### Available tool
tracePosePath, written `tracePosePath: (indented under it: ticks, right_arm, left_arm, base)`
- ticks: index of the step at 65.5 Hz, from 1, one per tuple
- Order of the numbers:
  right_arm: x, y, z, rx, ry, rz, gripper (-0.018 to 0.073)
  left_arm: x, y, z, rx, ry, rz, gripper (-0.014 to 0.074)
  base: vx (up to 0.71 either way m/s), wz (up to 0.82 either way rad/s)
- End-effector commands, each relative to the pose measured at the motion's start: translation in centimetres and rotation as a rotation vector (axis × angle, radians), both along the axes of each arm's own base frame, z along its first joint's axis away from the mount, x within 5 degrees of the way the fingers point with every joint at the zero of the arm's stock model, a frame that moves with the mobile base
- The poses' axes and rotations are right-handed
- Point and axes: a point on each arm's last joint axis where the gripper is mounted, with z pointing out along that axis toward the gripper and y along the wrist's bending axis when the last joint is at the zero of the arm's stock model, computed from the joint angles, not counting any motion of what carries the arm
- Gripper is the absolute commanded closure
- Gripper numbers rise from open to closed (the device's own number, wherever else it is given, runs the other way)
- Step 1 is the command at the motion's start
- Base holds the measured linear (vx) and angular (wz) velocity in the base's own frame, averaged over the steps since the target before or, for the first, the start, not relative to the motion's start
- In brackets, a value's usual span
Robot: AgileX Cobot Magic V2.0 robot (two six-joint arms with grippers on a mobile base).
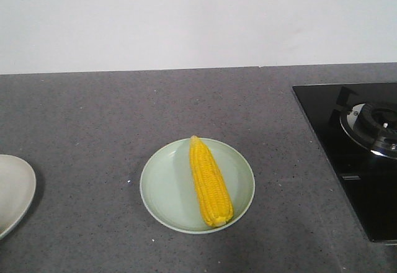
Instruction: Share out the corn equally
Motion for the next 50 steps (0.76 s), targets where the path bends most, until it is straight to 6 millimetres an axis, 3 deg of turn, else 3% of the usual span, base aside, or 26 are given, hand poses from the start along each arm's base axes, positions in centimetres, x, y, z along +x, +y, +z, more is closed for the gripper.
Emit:
tracePosePath:
  ticks: [1, 50]
  right_arm:
    - [-0.03, -0.05, 0.47, -0.012, -0.075, -0.009, 0.057]
    - [-0.03, -0.05, 0.47, -0.011, -0.075, -0.009, 0.057]
  left_arm:
    - [-0.15, -0.05, 0.32, -0.015, -0.079, -0.007, 0.0603]
    - [-0.15, -0.05, 0.32, -0.015, -0.079, -0.007, 0.0603]
  base:
    - [0.0, 0.0]
    - [0.0, 0.0]
